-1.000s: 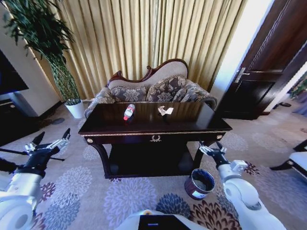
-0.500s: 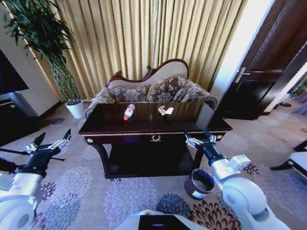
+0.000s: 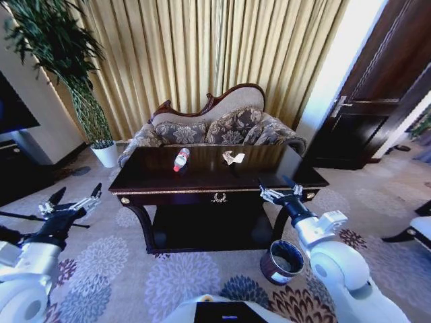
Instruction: Move to the front of the table and place the trash on the table into the trash bin.
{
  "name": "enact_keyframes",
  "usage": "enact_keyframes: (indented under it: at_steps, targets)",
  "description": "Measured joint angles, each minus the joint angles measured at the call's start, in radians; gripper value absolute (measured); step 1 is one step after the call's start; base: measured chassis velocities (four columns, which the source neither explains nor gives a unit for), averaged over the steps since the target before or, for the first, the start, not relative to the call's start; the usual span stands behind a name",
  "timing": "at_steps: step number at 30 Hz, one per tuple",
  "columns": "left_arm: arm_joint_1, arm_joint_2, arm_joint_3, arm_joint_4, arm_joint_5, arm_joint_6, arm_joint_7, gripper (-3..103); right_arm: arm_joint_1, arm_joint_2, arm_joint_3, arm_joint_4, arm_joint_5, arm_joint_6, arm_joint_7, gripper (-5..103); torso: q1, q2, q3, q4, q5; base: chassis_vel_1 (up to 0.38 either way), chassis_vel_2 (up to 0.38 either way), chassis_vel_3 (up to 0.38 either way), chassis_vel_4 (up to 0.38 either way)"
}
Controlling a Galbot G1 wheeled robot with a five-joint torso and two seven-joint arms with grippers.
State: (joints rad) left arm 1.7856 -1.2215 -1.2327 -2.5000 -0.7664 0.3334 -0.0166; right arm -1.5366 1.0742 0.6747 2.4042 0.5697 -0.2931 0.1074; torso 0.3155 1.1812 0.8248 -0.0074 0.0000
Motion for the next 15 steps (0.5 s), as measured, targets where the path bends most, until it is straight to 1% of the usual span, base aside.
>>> enact_keyframes:
  at_steps: [8, 15]
  targets:
    - [0.002, -0.003, 0.002, 0.0, 0.002, -0.002, 0.004, 100, 0.003, 0.001, -0.007, -0.003, 0.001, 0.002, 0.002, 100, 0.0, 0.0, 0.0, -0.0001, 0.0, -0.148, 0.146, 0.144, -0.148]
    - [0.001, -0.004, 0.005, 0.0, 0.003, -0.003, 0.005, 100, 0.011, -0.003, -0.012, -0.005, 0.003, -0.002, 0.002, 100, 0.0, 0.0, 0.0, -0.0001, 0.0001, -0.095, 0.097, 0.096, -0.09]
